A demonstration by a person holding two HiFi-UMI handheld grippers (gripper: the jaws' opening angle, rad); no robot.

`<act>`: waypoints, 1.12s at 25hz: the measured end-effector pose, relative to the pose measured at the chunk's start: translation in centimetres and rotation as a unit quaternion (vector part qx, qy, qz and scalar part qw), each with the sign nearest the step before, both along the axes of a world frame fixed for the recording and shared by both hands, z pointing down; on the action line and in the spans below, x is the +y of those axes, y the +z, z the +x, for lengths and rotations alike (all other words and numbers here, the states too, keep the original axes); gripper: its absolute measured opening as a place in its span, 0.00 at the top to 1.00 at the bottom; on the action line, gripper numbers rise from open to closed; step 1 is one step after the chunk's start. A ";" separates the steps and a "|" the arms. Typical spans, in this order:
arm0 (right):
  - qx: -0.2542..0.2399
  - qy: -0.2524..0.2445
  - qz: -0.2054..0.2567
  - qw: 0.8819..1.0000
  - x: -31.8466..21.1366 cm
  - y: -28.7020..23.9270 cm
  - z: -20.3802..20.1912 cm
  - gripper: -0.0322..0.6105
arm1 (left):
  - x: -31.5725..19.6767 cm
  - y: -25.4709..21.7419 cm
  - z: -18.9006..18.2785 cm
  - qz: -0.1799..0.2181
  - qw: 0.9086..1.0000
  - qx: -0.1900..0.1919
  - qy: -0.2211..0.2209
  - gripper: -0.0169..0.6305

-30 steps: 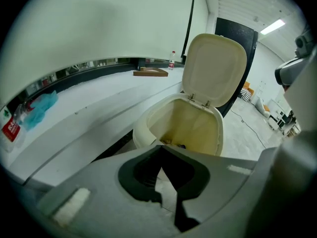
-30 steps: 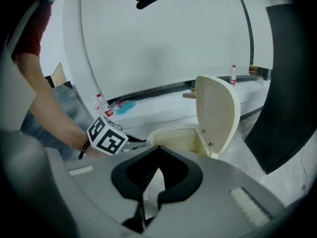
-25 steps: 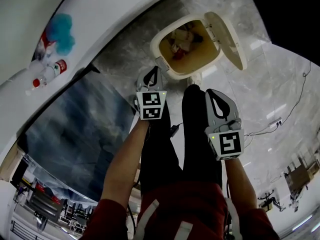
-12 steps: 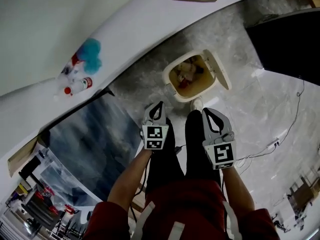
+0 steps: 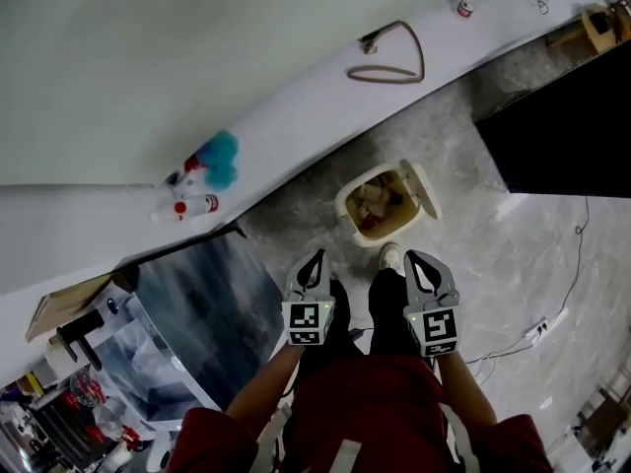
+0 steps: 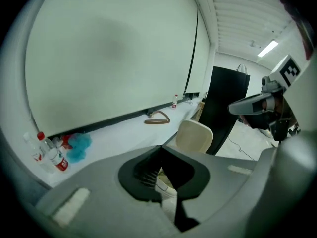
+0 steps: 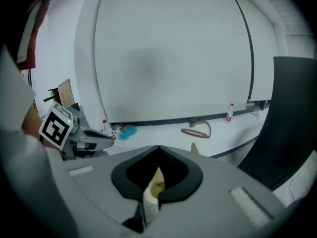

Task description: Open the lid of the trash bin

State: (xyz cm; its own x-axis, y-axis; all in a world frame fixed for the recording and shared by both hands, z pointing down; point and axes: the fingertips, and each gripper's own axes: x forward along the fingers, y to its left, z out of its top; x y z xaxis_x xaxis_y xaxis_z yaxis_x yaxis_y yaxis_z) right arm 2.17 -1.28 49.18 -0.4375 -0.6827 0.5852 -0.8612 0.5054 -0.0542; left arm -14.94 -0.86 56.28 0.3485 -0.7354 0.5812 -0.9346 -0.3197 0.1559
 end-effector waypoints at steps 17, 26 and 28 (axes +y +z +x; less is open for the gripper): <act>-0.027 0.015 0.175 0.984 -3.9 -17.4 0.6 0.95 | -3.4 -23.1 -4.4 0.231 0.971 -0.007 -0.061 0.97; -0.073 0.038 0.303 0.950 -5.9 -31.0 0.5 0.95 | -3.6 -34.1 -6.4 0.327 0.940 -0.022 -0.096 0.97; -0.085 0.045 0.308 0.947 -6.0 -33.0 0.6 0.95 | -3.6 -36.6 -6.5 0.351 0.931 -0.025 -0.094 0.97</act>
